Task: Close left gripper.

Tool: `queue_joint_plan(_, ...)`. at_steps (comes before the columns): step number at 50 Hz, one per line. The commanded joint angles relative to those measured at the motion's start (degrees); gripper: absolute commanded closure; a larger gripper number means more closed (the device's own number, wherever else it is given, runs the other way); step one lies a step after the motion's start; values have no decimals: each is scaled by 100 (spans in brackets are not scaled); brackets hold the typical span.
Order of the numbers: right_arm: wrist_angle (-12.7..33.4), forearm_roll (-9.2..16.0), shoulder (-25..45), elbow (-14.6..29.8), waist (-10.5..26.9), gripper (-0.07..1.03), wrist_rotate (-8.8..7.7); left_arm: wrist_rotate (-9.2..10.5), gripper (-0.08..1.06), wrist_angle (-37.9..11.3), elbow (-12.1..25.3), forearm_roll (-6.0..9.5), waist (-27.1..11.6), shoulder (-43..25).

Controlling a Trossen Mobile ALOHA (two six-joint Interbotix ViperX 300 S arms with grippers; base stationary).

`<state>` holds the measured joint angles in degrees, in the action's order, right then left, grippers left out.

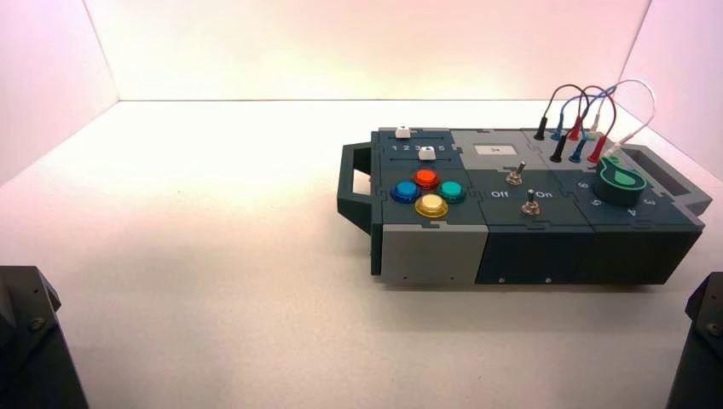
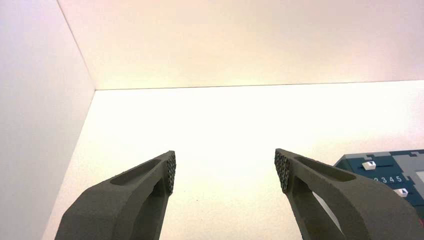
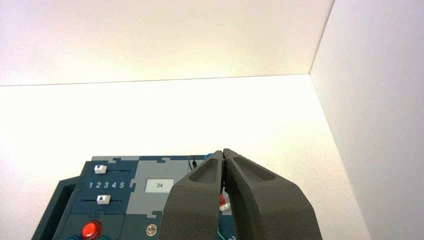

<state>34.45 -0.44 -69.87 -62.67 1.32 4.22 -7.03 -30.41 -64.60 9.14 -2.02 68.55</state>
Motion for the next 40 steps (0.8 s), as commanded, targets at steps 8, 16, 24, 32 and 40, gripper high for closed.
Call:
queue_joint_plan(8,-35,18,35,88,18,98,18,-35,-5,18,114,-9,-9,-79)
queue_joint_plan(16,-35,18,62,88,53,98,18,-44,-5,18,114,-9,-9,-88)
queue_joint_plan(24,-44,26,70,88,114,98,18,-70,-5,18,114,-9,-9,-158)
queue_joint_plan(32,-44,44,105,79,114,98,18,-70,-5,18,114,-9,-9,-229)
queue_joint_plan(40,-44,53,141,88,114,98,18,-70,-5,9,123,-9,-9,-281)
